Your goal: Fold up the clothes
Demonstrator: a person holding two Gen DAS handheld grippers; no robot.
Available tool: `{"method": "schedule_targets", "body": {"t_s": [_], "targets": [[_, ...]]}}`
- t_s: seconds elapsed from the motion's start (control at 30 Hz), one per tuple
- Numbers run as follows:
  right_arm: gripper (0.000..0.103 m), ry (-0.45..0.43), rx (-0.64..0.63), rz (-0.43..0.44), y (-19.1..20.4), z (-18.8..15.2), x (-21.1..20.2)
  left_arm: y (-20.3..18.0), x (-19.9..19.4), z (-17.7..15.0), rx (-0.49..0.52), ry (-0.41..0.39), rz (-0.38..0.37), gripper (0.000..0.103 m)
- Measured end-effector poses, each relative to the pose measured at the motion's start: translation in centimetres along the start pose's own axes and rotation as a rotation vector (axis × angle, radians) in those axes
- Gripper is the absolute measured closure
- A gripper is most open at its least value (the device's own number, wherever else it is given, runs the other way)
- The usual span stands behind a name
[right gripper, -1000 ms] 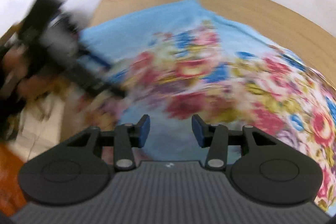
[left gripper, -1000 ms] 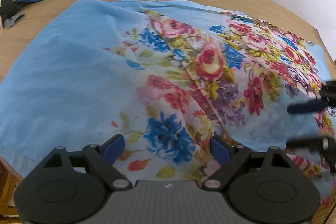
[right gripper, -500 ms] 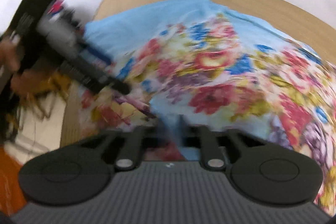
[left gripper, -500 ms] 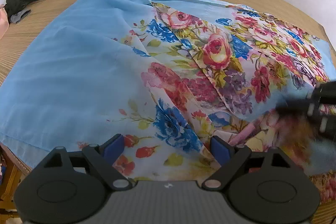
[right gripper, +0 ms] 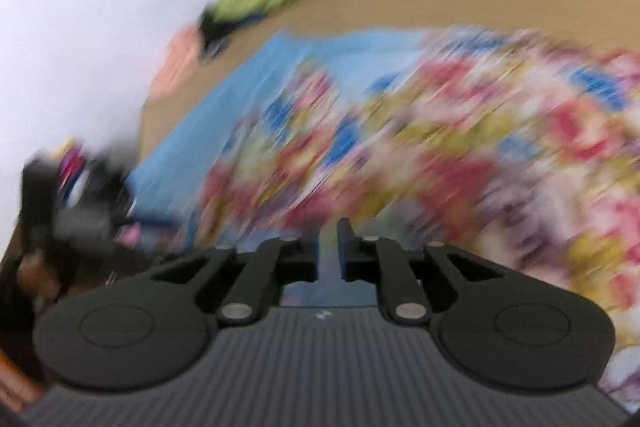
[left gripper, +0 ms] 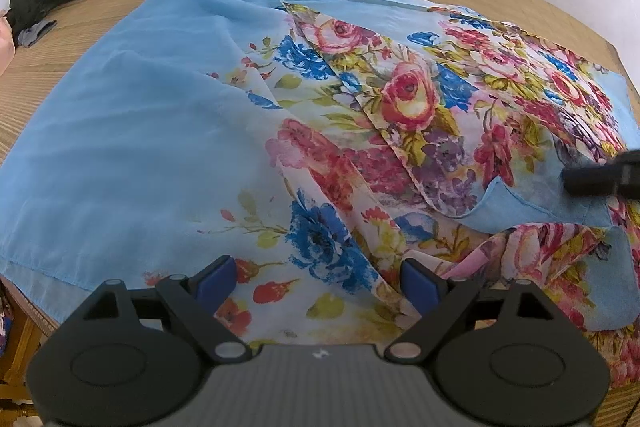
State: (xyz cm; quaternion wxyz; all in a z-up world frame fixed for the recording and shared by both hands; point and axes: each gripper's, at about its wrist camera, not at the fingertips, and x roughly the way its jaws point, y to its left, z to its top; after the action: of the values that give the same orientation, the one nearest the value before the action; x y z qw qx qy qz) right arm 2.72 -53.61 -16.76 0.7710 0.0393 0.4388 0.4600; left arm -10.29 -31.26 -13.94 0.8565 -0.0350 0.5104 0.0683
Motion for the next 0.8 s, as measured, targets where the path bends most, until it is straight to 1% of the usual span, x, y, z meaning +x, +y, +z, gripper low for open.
{"method": "schedule_targets", "body": {"t_s": [0.03, 0.13, 0.27, 0.33, 0.4, 0.53, 0.63, 0.8], "targets": [[0.07, 0.037, -0.059, -0.002, 1.0, -0.2, 0.9, 0.0, 0.0, 0.0, -0.001, 0.001, 0.001, 0.012], [0.069, 0.062, -0.22, 0.007, 3.3, -1.3, 2.4, 0.1, -0.1, -0.2, -0.002, 0.003, 0.001, 0.012], [0.069, 0.124, -0.299, 0.121, 5.2, -1.8, 3.7, 0.4, -0.3, -0.5, -0.006, 0.004, 0.0, 0.012], [0.07, 0.155, -0.319, 0.154, 5.7, -2.0, 4.0, 0.5, -0.4, -0.6, -0.007, 0.003, -0.001, 0.012], [0.071, 0.154, -0.317, 0.136, 5.8, -2.1, 4.0, 0.7, -0.4, -0.7, -0.007, 0.001, -0.003, 0.012], [0.069, 0.123, -0.243, 0.108, 4.9, -1.4, 4.1, 0.7, -0.5, -0.8, -0.005, 0.0, -0.002, 0.012], [0.069, 0.112, -0.193, 0.121, 4.4, -0.9, 4.5, 0.8, -0.6, -0.8, -0.002, 0.001, -0.004, 0.012], [0.069, 0.103, -0.167, 0.14, 4.7, -0.6, 5.3, 0.7, -0.5, -0.7, 0.002, 0.001, -0.003, 0.012]]}}
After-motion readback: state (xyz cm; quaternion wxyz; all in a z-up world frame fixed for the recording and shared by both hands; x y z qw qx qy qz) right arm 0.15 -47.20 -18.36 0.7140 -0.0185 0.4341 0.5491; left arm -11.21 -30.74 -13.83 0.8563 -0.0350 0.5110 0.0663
